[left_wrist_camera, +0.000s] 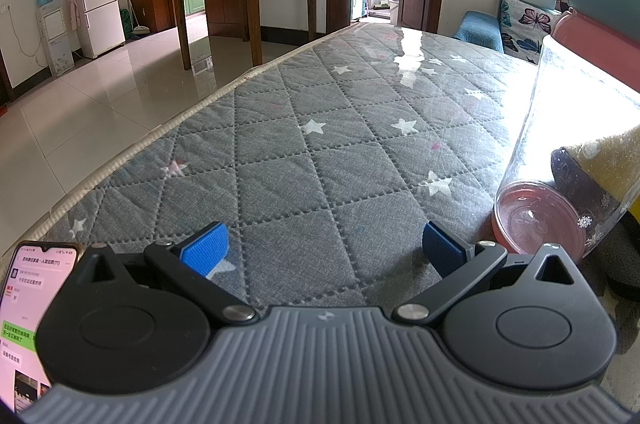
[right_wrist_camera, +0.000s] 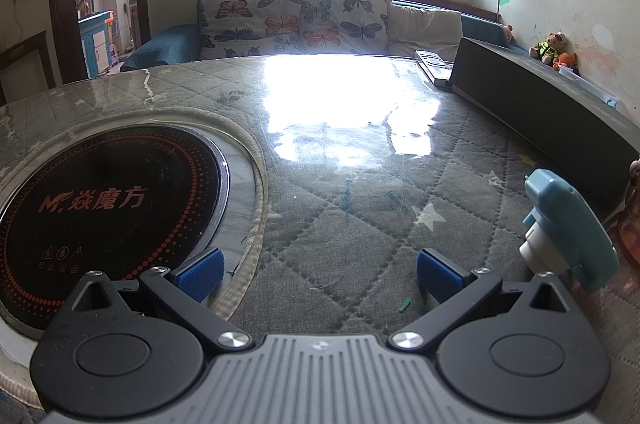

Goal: Clean container
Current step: 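Move both tools toward the clear bottle and yellow cloth on the table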

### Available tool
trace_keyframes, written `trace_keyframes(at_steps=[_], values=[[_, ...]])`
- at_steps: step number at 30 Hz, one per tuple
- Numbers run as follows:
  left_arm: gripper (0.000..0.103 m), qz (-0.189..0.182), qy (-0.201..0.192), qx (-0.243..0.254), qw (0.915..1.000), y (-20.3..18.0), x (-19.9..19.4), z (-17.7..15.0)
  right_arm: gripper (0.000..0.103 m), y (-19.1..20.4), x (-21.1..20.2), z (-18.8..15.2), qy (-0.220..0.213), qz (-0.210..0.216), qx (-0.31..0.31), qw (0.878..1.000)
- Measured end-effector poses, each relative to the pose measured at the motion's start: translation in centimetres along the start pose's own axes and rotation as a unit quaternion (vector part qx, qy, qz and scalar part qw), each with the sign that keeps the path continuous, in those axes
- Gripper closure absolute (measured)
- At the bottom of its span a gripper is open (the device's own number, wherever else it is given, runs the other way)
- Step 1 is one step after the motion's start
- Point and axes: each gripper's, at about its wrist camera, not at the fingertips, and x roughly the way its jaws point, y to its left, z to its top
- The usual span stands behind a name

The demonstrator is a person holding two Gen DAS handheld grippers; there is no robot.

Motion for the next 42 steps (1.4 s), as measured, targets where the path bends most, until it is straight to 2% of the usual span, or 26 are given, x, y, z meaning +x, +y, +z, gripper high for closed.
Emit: trace_keyframes(at_steps=[21, 34, 42], values=[[0.0, 0.002, 0.001, 0.003, 1.0, 0.0, -0.5, -0.3, 0.0, 0.8, -0.2, -0.2, 0.001, 0.0, -0.005, 1.0], [0.0, 0.003, 0.001, -0.002, 1.0, -0.1, -0.9, -1.2, 0.0, 3.7, -2.5, -1.8, -0.003, 0.041, -0.033, 0.999], [0.0, 0.001, 0.011, -0.001, 0.9999, 0.0, -2.7, -2.6, 0.0, 5.6, -3.6, -2.3, -0.005, 0.072, -0.053, 0.996]])
